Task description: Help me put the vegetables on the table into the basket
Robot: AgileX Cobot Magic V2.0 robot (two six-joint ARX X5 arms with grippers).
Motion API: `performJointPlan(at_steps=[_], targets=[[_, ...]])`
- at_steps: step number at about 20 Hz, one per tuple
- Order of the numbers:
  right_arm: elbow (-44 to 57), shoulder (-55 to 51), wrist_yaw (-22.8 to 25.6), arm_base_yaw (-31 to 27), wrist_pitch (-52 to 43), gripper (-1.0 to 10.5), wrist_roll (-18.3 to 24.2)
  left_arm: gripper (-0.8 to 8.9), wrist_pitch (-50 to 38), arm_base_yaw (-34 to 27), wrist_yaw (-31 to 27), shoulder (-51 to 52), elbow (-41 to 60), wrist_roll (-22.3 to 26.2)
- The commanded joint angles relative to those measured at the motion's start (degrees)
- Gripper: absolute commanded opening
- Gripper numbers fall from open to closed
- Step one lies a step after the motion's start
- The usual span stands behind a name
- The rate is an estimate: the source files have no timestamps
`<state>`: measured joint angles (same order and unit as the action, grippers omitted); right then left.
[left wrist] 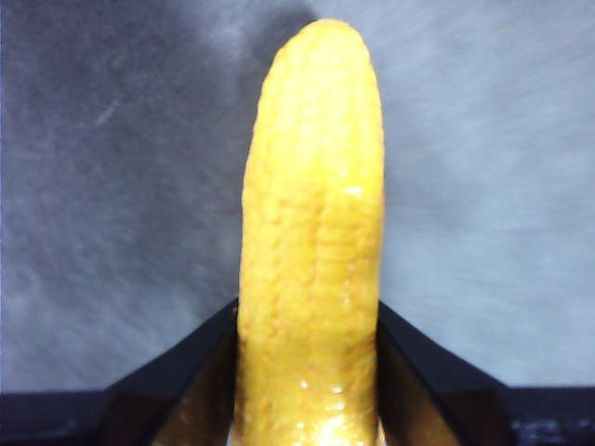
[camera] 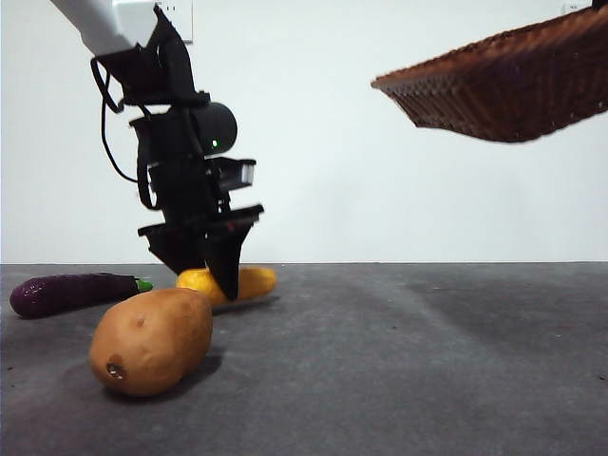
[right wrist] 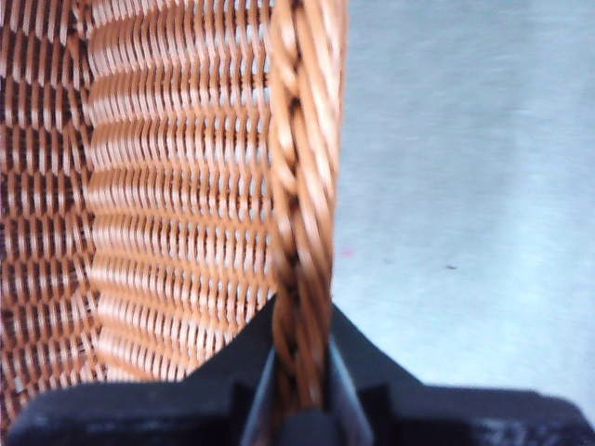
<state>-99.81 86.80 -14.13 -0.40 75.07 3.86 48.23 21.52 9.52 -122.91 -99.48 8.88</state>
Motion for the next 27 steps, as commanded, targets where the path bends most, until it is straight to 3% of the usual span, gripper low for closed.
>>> performJointPlan(at_steps=[1, 4, 9, 12, 16, 20, 21, 23, 24, 26, 27], targets=[[1.7, 1.6, -0.1, 0.5, -0.9, -0.1, -2.6, -0.09, 0.6, 0.2, 4.8, 3.3, -0.1, -5.2], [8.2, 3.9, 0.0, 2.0, -4.9, -0.1, -4.7, -0.09, 0.6, 1.4, 5.7, 7.3, -0.1, -9.0], [23.0, 4.1, 0.1, 8.1, -21.3, -0.1, -15.5, -0.09, 6.0, 6.5, 5.6, 11.8, 0.0, -9.7], [24.5, 4.1, 3.7, 11.5, -23.6, -0.1, -18.4, -0.09, 6.3, 11.0, 1.0, 12.4, 0.0, -9.7], [24.6, 4.1, 4.1, 15.0, -24.2, -0.1, -20.9, -0.09, 5.3, 16.8, -0.7, 12.4, 0.0, -10.8], [24.6, 4.1, 4.1, 19.0, -24.1, -0.1, -21.9, 0.11, 2.8, 19.5, -8.1, 12.4, 0.0, -16.7], [24.6, 4.1, 4.1, 19.6, -24.1, -0.1, -21.9, 0.98, 2.7, 19.5, -9.8, 12.3, 0.0, -19.3], [24.6, 4.1, 3.3, 20.0, -23.9, -0.1, -22.1, 4.87, 2.3, 19.1, -10.6, 12.3, 0.0, -23.0], [24.6, 4.1, 2.8, 20.0, -23.7, -0.1, -22.1, 5.81, 1.9, 18.7, -8.7, 12.3, 0.0, -23.5], [24.6, 4.1, 1.8, 20.0, -23.5, -0.1, -22.1, 5.78, 0.9, 18.1, -1.6, 12.3, 0.0, -22.7], [24.6, 4.1, 1.8, 20.0, -23.3, -0.1, -22.1, 5.77, 0.6, 18.1, -0.6, 12.5, 0.0, -22.1]])
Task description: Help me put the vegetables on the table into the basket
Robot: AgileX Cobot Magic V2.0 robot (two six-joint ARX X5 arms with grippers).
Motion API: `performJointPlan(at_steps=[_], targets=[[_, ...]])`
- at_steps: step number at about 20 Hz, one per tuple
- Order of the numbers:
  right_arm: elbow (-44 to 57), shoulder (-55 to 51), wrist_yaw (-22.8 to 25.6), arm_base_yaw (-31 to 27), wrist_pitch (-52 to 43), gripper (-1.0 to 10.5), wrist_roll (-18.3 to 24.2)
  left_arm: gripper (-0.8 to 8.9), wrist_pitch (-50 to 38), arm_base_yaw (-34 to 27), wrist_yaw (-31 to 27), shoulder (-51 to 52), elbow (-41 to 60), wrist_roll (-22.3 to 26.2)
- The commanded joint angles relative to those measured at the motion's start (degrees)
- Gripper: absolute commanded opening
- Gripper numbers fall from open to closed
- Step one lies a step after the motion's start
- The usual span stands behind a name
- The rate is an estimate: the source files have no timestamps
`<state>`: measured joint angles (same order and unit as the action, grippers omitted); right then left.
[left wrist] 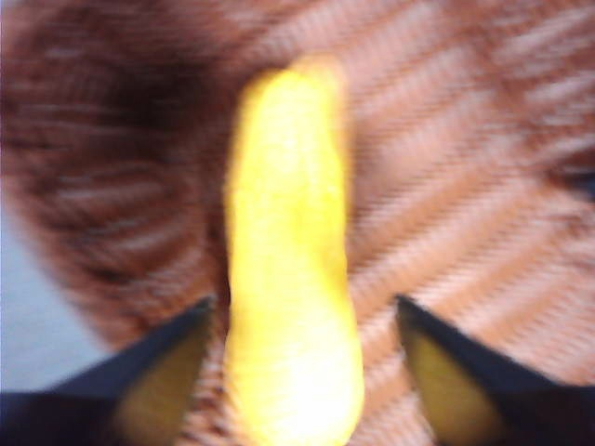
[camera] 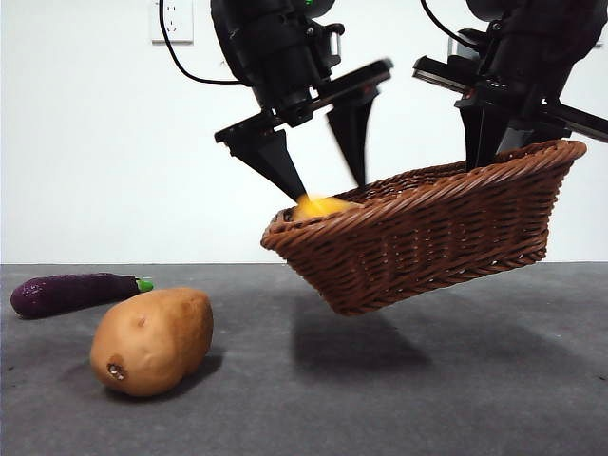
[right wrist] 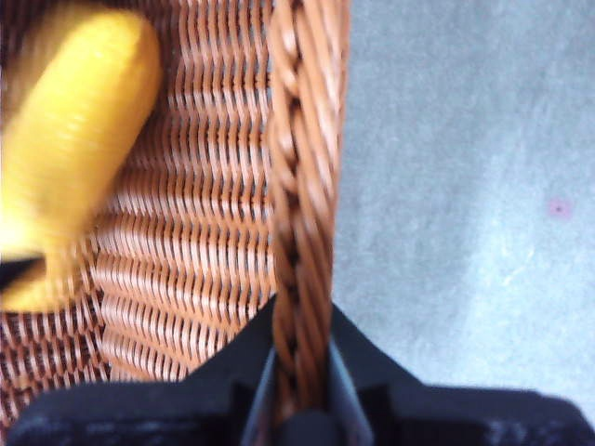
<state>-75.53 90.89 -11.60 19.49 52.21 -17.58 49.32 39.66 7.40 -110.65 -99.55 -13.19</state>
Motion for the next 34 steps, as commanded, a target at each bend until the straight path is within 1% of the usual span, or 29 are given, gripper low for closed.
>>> performJointPlan(at_steps=[1, 3, 5, 6, 7, 8, 10, 11, 12, 14, 17, 20, 22, 25, 27, 31, 34], targets=[[0.3, 0.0, -0.7, 0.1, 0.0, -0.1, -0.3, 5.73, -0.3, -0.1, 1.3, 0.7, 0.0, 0.6], [0.4, 0.0, -0.2, 0.0, 0.5, -0.1, 0.1, 5.7, 2.0, -0.5, 0.4, 3.2, 0.0, 3.5], [0.5, 0.0, -0.2, 0.0, 0.5, -0.1, 1.2, 5.7, 6.6, -0.5, -4.6, 7.6, 0.0, 7.4], [0.5, 0.0, -0.2, 0.0, 0.5, -0.1, 1.4, 5.7, 9.1, -0.5, -5.9, 10.3, 0.0, 8.8], [0.5, 0.0, -0.2, 0.0, 0.5, -0.1, 1.4, 5.7, 11.1, -0.5, -6.2, 13.1, 0.0, 9.6], [0.5, 0.0, -0.2, 0.0, 0.5, -0.1, 1.4, 5.7, 12.9, -0.5, -6.7, 15.7, 0.0, 10.1], [0.5, 0.0, -0.2, 0.0, 0.5, -0.1, 1.7, 5.66, 17.3, -0.5, -11.3, 20.5, 0.0, 10.4], [0.5, 0.0, -0.2, 0.0, 0.5, -0.1, 2.6, 5.66, 19.7, -0.3, -12.6, 22.2, 0.2, 10.2], [0.5, 0.0, -0.2, 0.0, 0.8, -0.1, 3.1, 5.66, 21.9, -0.2, -12.6, 23.6, 0.7, 9.9], [0.5, 0.0, -0.2, 0.0, 1.0, -0.1, 3.7, 5.66, 23.6, -0.2, -12.6, 26.2, 3.1, 9.1], [0.5, 0.0, -0.2, 0.0, 1.0, -0.1, 4.4, 5.66, 21.0, 1.4, -12.6, 31.3, 11.5, 6.6], [0.5, 0.0, -0.1, 0.0, 0.7, -0.1, 5.2, 5.66, 15.0, 2.0, -12.6, 35.9, 24.1, 3.5], [0.5, 0.0, -0.1, 0.0, 0.5, -0.1, 5.6, 5.66, 10.7, 1.9, -12.3, 36.5, 31.0, 1.2], [0.5, 0.0, -0.1, 0.0, 0.3, -0.1, 5.6, 5.66, 2.8, 1.7, -10.3, 35.5, 39.4, -1.2], [0.5, 0.0, 0.2, 0.0, 0.2, -0.1, 5.7, 5.66, -1.6, 1.5, -9.7, 34.2, 42.6, -3.2], [0.5, 0.0, 0.9, 0.0, 0.5, -0.1, 6.3, 5.67, -4.2, 1.2, -8.8, 29.9, 43.1, -3.0], [0.5, 0.0, 0.9, 0.0, 0.8, -0.1, 6.3, 6.09, -6.1, 1.2, -8.9, 25.3, 43.1, -1.9]])
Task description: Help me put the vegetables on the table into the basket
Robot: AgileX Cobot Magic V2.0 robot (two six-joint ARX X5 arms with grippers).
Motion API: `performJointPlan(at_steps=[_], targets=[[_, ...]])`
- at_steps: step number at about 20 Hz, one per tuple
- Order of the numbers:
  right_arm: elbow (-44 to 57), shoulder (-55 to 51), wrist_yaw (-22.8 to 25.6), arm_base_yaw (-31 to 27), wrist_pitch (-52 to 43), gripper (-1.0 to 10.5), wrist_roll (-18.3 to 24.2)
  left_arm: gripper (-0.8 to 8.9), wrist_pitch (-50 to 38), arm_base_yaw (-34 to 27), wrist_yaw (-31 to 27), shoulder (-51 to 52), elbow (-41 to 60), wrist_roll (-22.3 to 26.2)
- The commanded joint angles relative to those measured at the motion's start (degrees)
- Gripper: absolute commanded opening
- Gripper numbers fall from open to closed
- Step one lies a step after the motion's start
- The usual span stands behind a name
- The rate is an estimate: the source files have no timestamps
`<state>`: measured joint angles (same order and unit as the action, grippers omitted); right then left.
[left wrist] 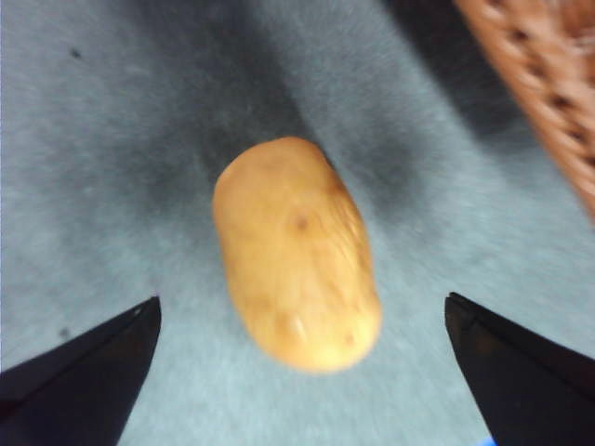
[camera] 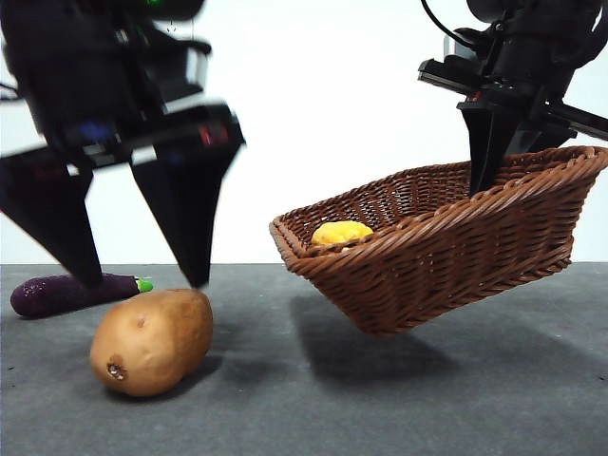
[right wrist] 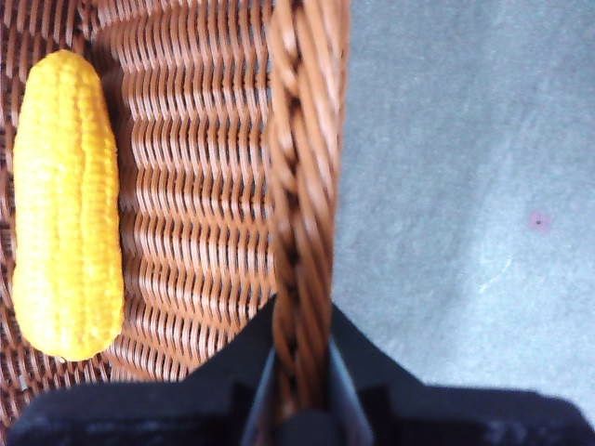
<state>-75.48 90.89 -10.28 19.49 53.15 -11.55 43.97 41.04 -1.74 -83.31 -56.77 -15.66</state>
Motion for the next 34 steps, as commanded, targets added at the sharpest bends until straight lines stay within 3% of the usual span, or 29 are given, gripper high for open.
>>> performJointPlan(at_steps=[1, 7, 9, 11, 12, 17, 20, 25, 30, 34], targets=[[0.4, 0.0, -0.4, 0.0, 0.3, -0.1, 0.7, 6.09, -1.6, -0.1, 0.3, -3.6, 0.4, 0.7], [0.4, 0.0, -0.3, 0.0, 1.8, -0.1, 1.7, 5.82, -6.0, -0.1, 0.0, -9.2, 0.4, 0.7], [0.4, 0.0, -0.3, 0.0, 1.7, -0.1, 1.8, 3.54, -6.0, -0.1, 0.0, -10.2, 0.4, 1.0], [0.4, 0.0, -0.3, 0.0, 1.7, -0.1, 2.3, 0.35, -6.0, -0.1, -0.2, -10.5, 0.4, 2.2], [0.4, 0.0, -0.3, 0.0, 1.8, -0.1, 2.4, -0.04, -6.5, -0.1, -1.4, -10.2, 0.4, 2.4], [0.4, 0.0, -0.3, 0.0, 1.7, -0.1, 2.6, -0.08, -7.4, -0.1, -0.7, -5.8, 0.3, 2.2], [0.4, 0.0, -0.2, 0.0, 1.7, -0.1, 2.6, -0.08, -5.9, 0.9, 3.6, -0.5, 0.3, 0.2], [0.4, 0.0, -0.2, 0.0, 1.7, -0.1, 2.6, -0.08, -3.1, 6.8, 4.5, 8.2, 0.3, -1.9], [0.4, 0.0, -1.1, 0.9, 1.7, -0.1, 1.1, -0.07, -15.3, 14.1, 4.4, 11.5, 0.3, -1.7], [0.4, 0.0, -2.4, 3.0, 1.7, -0.1, 1.0, -0.04, -20.2, 14.7, 5.6, 7.0, 0.3, -1.9]])
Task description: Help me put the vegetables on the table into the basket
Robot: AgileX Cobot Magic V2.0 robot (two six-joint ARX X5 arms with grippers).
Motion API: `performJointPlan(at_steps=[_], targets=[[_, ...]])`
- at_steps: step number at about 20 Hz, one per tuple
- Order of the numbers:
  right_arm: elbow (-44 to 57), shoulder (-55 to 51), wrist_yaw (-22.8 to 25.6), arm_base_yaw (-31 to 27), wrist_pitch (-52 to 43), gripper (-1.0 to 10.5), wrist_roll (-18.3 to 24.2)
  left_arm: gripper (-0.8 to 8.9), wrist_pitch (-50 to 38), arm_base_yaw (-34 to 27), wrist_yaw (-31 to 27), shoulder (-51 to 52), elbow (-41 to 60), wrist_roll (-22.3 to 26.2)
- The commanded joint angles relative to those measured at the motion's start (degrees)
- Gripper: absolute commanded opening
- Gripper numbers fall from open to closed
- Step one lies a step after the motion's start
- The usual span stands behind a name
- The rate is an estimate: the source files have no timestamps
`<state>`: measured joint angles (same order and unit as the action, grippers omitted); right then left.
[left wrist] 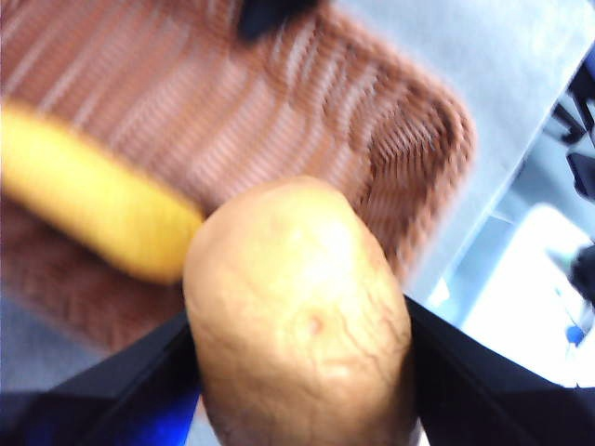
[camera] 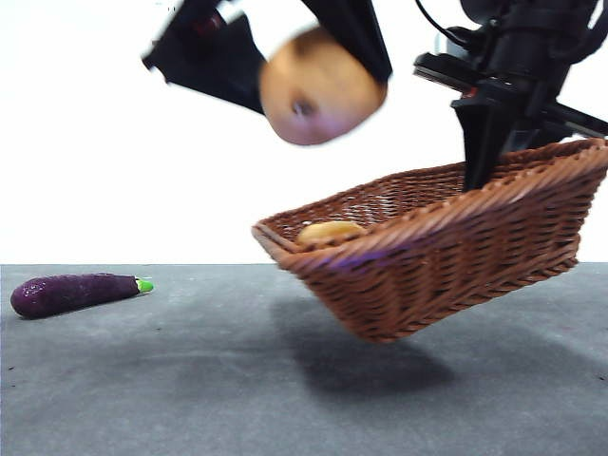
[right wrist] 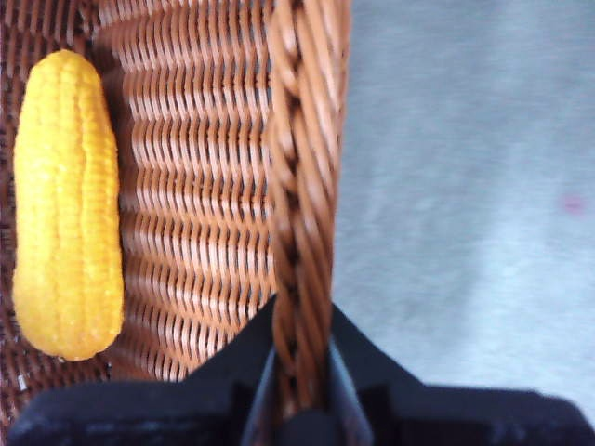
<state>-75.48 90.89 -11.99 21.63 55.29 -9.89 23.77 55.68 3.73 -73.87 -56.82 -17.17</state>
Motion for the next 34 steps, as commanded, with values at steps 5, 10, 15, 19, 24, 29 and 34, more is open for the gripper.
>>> performJointPlan(at_steps=[5, 10, 15, 19, 24, 29, 34], targets=[[0.4, 0.0, -0.7, 3.3, -1.3, -0.1, -1.1, 0.06, -2.9, 0.5, 0.3, -6.0, 0.4, 0.3], [0.4, 0.0, -3.9, 3.5, -1.3, -0.1, -1.0, 5.89, -4.0, 1.0, 0.3, -6.0, 0.4, 0.6], [0.4, 0.0, -3.9, 3.5, -1.2, -0.1, -1.0, 6.42, -7.5, -0.3, 0.1, -5.9, 0.3, 0.8], [0.4, 0.0, -3.4, 3.5, -1.2, -0.1, -1.0, 6.42, -6.8, -2.3, -3.8, -1.1, 0.2, 3.9], [0.4, 0.0, -3.4, 3.5, -1.3, -0.1, -1.0, 6.42, 7.3, -15.5, -9.7, 6.8, 0.2, 7.8], [0.4, 0.0, -3.4, 3.5, -1.1, -0.1, -1.8, 6.42, 9.5, -37.6, -9.2, 1.0, 0.3, 18.1], [0.4, 0.0, -3.4, 3.5, 0.0, -0.1, -1.9, 6.24, 1.9, -49.7, -1.6, -10.4, 0.3, 23.7]])
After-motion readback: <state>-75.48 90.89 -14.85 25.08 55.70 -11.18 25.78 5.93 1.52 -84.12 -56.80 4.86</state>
